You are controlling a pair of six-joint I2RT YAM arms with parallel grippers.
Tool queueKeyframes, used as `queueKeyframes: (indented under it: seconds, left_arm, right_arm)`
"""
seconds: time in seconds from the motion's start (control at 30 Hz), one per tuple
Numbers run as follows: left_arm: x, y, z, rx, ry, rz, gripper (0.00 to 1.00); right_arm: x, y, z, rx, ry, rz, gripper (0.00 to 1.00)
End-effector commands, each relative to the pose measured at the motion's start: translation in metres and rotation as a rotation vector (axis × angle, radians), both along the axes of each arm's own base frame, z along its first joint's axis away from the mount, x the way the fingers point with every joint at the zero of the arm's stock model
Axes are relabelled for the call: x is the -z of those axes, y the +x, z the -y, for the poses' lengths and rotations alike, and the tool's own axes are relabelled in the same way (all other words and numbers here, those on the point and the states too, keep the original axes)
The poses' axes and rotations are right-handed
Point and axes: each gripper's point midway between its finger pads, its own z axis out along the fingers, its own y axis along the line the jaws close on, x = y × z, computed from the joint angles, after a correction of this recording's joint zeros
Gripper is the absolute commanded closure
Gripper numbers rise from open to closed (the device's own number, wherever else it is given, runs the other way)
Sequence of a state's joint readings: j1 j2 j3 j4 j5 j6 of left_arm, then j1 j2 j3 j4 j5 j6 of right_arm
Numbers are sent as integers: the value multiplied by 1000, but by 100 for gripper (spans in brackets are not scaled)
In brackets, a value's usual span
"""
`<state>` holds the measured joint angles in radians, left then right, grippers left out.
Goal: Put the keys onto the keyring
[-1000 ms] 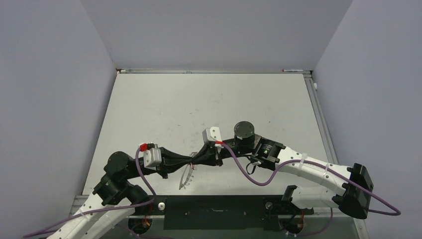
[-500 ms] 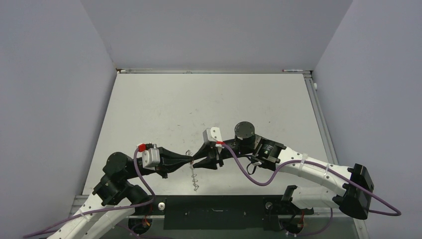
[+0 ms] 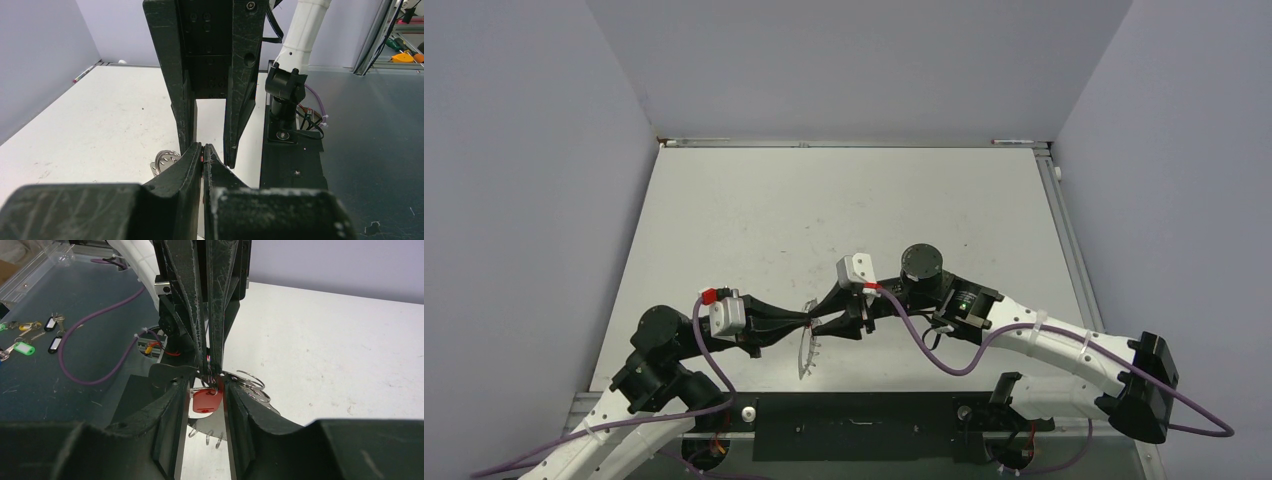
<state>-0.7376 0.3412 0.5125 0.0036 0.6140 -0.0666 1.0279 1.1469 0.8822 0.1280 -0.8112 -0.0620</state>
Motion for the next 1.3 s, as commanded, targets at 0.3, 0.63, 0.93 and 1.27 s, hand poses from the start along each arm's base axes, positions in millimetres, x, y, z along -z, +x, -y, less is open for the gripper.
queueKeyframes:
  seconds: [0.3, 0.63, 0.93, 1.27]
  left_arm:
    - [-24, -1, -3, -11, -64, 66, 100]
    - [-22, 0, -3, -11, -61, 60, 100]
    - [-20, 2, -2, -16, -56, 55, 100]
    - [-22, 2, -4, -27, -57, 69, 65]
  right_arm:
    - [-28, 0, -2, -10, 96, 50, 78]
    - [-24, 2, -4, -6, 85, 49, 93]
    - [-23, 1, -3, -32, 56, 75, 95]
    - [1, 20, 14, 43, -225, 135, 95]
